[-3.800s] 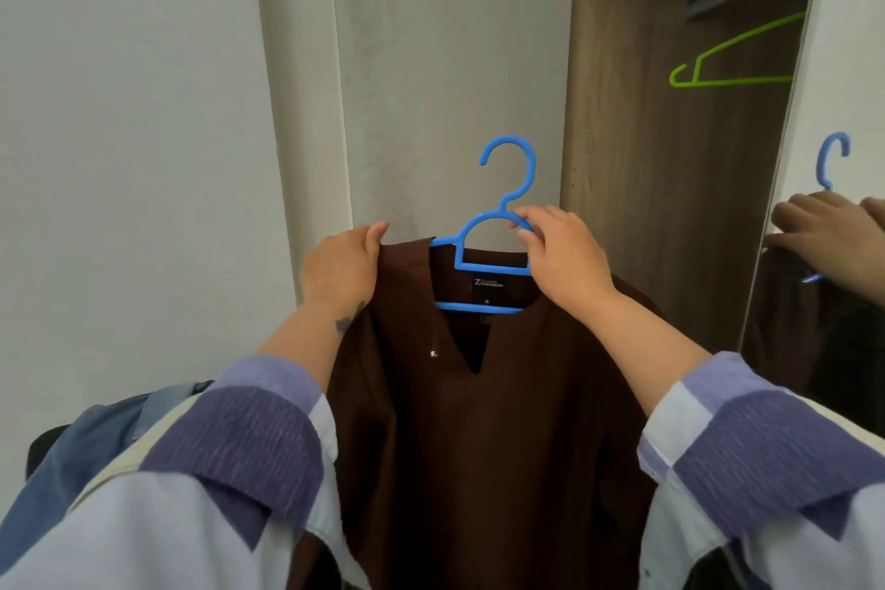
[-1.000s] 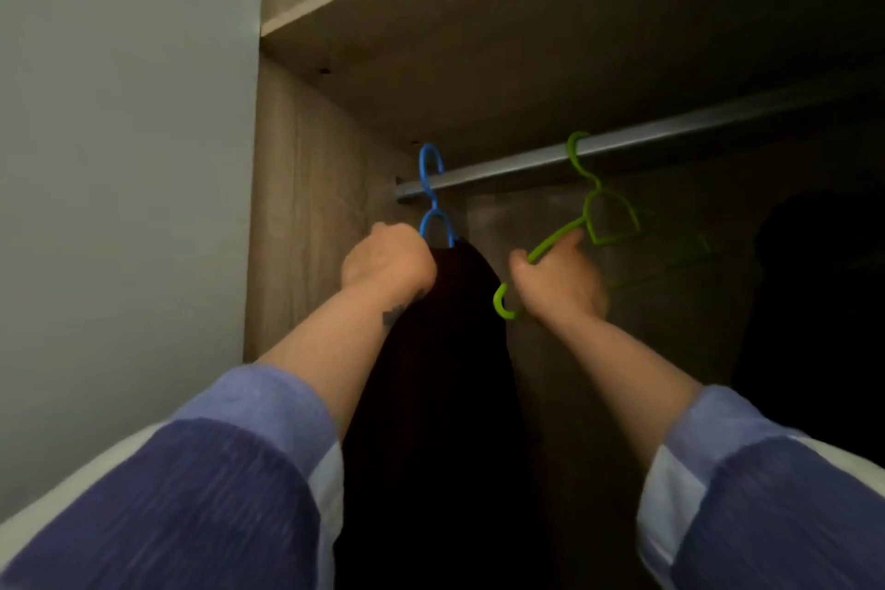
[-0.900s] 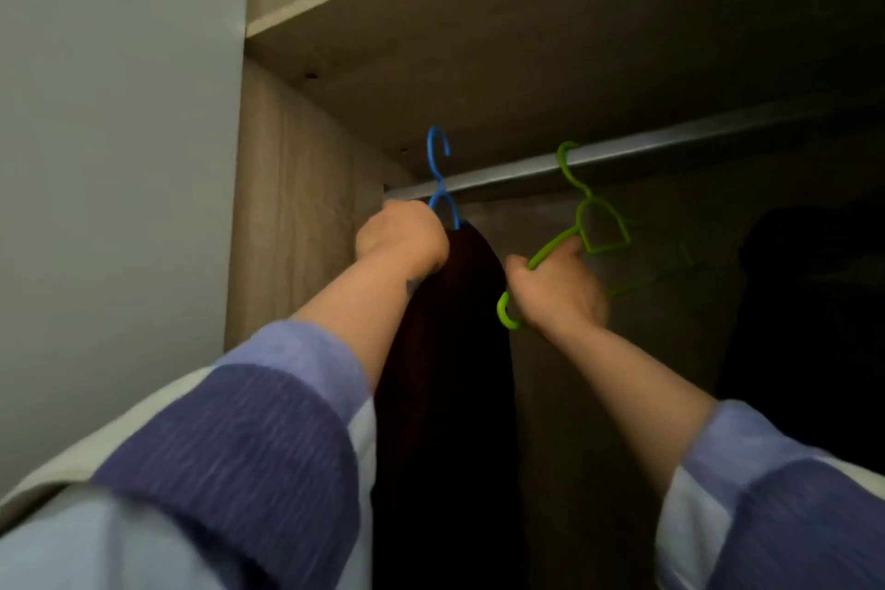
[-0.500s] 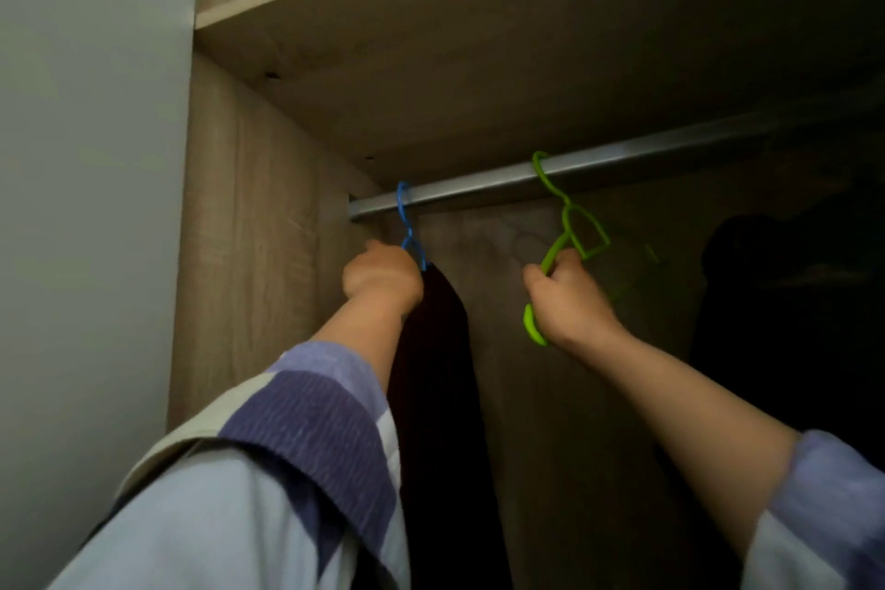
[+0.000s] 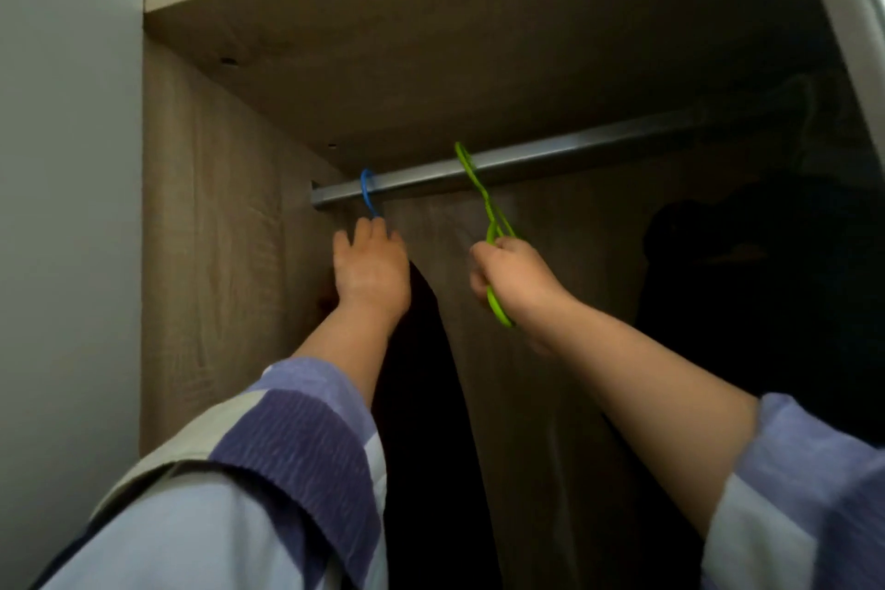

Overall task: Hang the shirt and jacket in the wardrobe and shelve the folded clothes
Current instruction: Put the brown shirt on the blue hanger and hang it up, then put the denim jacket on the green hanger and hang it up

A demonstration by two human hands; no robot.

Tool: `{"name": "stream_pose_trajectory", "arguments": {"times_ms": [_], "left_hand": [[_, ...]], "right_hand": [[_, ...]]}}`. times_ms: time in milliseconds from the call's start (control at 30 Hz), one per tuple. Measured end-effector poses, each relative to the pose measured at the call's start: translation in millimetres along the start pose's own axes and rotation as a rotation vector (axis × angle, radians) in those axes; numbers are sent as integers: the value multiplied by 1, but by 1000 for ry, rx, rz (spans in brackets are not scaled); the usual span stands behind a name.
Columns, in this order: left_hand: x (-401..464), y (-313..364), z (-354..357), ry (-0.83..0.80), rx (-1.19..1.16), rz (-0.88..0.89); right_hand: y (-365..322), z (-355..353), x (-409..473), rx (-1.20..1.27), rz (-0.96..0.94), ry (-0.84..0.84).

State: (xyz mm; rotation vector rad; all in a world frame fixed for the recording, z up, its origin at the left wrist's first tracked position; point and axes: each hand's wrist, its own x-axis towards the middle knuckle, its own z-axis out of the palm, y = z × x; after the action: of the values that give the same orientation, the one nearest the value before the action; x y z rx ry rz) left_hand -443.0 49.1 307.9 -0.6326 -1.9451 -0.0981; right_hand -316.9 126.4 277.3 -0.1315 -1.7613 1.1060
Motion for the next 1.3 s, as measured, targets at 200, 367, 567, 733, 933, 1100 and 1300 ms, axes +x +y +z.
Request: {"name": "stream_pose_trajectory", "arguments": {"times_ms": [200, 367, 567, 733, 933, 1100, 1300], "left_hand": [[-62, 39, 34, -166, -924, -77], [-153, 66, 54, -332, -1415, -502], [-256, 73, 51, -240, -1323, -693], [-336, 89, -20, -211, -1025, -807], [-408, 120, -114, -323, -508, -731], [-442, 120, -176, -387, -282, -695], [-491, 91, -254, -466, -112, -831]], "right_hand": [[23, 1, -81, 373, 335, -302], [35, -18, -135, 613, 551, -530], [55, -66, -183, 465, 606, -896], [58, -116, -223, -177, 474, -1190], [51, -132, -274, -806, -97, -1134], [27, -123, -332, -700, -253, -900], [-2, -97, -399, -487, -501, -912]]}}
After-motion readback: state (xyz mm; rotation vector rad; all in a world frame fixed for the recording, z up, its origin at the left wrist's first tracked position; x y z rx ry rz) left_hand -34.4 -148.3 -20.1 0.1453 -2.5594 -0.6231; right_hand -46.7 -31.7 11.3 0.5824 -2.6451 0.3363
